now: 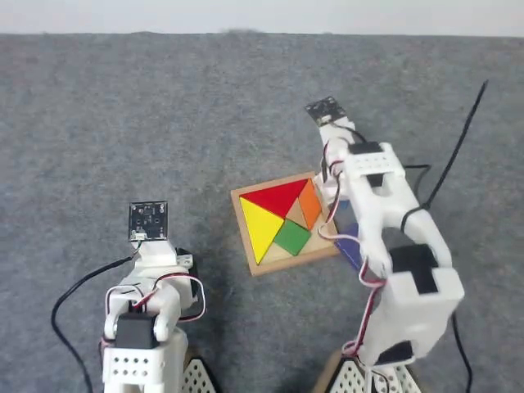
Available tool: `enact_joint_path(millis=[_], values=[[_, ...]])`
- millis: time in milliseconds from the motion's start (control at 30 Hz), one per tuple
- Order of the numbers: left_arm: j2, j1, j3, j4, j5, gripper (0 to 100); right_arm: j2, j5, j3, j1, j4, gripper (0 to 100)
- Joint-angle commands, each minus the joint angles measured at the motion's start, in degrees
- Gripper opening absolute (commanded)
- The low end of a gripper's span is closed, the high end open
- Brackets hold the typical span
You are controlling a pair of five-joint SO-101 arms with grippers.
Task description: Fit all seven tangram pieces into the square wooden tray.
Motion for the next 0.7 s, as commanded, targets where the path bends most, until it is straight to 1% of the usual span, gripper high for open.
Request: enact_joint_path(millis=[0,167,367,533,667], values=[[-1.1,-0.4,-0.7,0.1,-0.6,1,3.5,0.8,-8.3,2.2,3.6,16.2],[-1.1,-0.4,-0.7,0.1,-0.6,1,8.0,0.8,-12.9,4.1,5.8,16.1],[-1.1,-0.4,-0.7,0.1,-0.6,1,8.4,-1.1,-13.2,5.8,5.8,15.7],[-1.1,-0.4,-0.7,0.1,-0.6,1,8.4,-1.2,-13.3,5.8,7.4,8.7],[-1.1,-0.4,-0.7,0.1,-0.6,1,8.6,-1.2,-13.3,5.8,7.4,6.9]])
